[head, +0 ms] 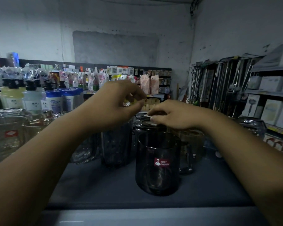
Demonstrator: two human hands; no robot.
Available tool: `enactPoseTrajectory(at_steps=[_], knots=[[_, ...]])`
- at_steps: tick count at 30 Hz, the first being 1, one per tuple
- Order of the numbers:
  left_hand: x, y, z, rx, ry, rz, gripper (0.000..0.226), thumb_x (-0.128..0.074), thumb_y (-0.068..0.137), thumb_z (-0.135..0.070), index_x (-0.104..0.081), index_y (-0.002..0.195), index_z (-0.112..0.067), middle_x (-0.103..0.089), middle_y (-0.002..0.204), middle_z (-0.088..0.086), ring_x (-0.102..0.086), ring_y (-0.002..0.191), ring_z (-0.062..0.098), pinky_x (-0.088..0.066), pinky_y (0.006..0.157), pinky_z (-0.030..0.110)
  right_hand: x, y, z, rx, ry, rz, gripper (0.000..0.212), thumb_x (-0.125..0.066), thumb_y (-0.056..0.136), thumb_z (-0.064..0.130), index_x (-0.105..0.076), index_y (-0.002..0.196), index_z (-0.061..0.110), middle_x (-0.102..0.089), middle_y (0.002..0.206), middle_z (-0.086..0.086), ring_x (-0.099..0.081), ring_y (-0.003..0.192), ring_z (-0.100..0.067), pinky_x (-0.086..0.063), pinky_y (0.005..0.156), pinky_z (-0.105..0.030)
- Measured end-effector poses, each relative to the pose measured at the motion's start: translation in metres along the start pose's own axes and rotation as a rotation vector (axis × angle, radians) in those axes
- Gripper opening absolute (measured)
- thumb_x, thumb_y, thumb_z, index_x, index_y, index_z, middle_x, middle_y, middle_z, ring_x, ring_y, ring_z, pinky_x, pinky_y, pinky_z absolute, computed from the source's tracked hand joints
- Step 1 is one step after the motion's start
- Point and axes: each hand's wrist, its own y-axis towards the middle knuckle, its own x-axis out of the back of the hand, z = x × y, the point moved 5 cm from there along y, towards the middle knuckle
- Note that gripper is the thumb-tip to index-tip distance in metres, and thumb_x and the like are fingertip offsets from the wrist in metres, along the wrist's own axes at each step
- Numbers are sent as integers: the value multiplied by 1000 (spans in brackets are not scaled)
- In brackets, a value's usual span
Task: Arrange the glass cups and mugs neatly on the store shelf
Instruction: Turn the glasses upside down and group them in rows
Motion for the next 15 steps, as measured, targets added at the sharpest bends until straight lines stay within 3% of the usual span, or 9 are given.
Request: enactPoseTrajectory(at_steps=[5,8,12,15], knots=[[17,-26,-35,-143,18,-13,30,-54,96,-46,-68,116,-30,-62,105,-19,-61,95,-6,-53,78,14,3,-50,17,75,119,-182,28,-52,104,35,-64,128,29,-67,118,8,-61,105,-10,-51,93,-38],[7,-57,-46,-184,16,1,25,-56,97,-43,-68,115,-30,-60,104,-17,-61,93,-1,-52,78,20,-6,-86,24,110,239,-355,22,-53,103,32,-68,118,29,-68,107,11,-61,98,-4,-50,86,-32],[-16,-87,-44,-40,-81,-24,34,-47,97,-55,-66,116,-35,-54,108,-15,-60,98,2,-51,85,24,-22,-124,24,48,404,-538,27,-51,100,39,-67,120,31,-66,113,19,-59,108,6,-46,89,-14],[-30,-97,-41,99,-153,14,43,-50,86,-71,-62,116,-42,-58,104,-16,-63,93,1,-54,83,27,-41,-144,22,-83,575,-447,45,-48,90,61,-53,132,45,-61,126,22,-57,115,8,-47,93,-18]])
